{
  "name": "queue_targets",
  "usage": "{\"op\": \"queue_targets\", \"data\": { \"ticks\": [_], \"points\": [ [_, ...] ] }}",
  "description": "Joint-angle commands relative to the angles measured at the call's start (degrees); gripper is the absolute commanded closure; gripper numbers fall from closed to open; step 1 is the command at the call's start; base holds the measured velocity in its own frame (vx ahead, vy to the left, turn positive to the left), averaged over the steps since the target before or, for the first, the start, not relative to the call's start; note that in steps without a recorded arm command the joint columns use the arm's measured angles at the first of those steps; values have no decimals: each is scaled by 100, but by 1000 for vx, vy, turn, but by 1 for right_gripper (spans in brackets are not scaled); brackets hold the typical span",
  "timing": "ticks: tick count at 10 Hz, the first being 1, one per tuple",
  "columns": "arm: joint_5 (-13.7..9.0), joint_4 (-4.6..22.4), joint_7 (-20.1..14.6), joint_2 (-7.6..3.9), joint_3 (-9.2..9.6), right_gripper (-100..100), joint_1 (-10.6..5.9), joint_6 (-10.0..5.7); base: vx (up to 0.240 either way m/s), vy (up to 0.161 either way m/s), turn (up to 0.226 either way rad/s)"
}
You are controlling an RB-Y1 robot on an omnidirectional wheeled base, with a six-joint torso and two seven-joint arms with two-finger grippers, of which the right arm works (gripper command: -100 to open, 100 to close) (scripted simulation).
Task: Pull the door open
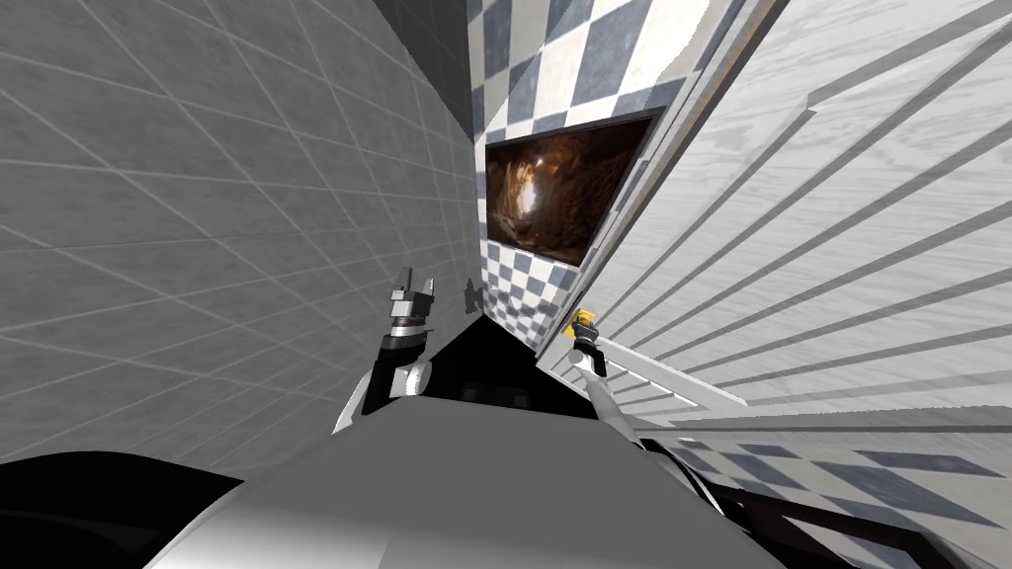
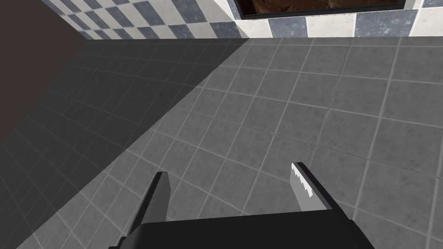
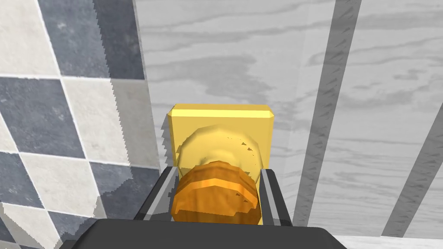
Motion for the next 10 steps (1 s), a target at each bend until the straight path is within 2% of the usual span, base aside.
{"op": "queue_targets", "data": {
  "ticks": [1, 4, 5, 10],
  "points": [
    [18, -33, -142, -63, 136, 100, 28, 42, -252, -52, 163],
    [45, -123, -391, -231, 359, 100, 114, 119, -273, -63, 169],
    [40, -85, -346, -213, 312, 100, 93, 90, -112, -28, 49],
    [82, -286, -656, -428, 702, 100, 247, 128, -239, -35, 131]
  ]
}}
